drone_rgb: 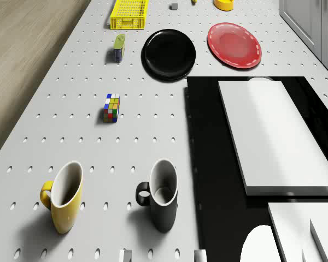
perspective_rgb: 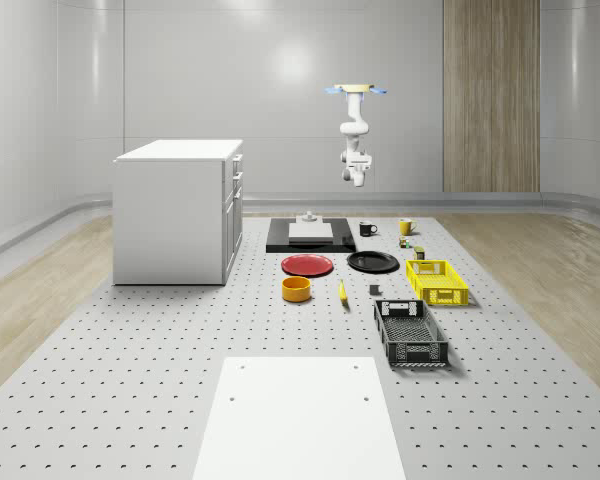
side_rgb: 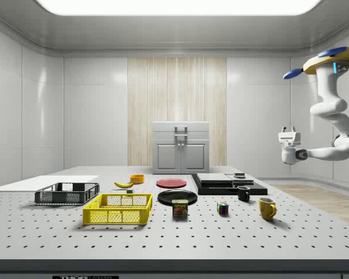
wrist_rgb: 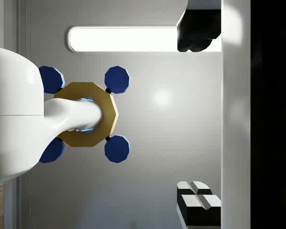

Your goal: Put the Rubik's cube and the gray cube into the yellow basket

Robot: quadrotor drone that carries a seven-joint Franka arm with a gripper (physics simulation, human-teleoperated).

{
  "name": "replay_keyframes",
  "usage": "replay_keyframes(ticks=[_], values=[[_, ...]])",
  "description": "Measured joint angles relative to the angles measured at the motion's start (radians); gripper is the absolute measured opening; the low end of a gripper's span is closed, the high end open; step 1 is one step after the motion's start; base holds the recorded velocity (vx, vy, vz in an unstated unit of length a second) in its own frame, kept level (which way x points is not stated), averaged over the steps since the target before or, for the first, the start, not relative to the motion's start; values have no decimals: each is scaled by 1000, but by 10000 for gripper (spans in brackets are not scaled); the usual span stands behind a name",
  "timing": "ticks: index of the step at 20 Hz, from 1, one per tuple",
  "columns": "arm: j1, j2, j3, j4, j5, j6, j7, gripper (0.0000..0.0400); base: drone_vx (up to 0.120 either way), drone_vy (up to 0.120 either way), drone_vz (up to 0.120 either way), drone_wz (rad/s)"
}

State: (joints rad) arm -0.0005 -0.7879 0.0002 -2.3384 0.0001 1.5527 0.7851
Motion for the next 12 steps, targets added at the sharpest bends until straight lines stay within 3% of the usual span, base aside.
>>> replay_keyframes(ticks=[7, 12], values=[[-3, 33, 2, 149, 1, -111, -2, 400, 0, 109, 0, 0], [-4, 65, 3, 236, 2, -162, -2, 400, 112, 120, 0, 0]])
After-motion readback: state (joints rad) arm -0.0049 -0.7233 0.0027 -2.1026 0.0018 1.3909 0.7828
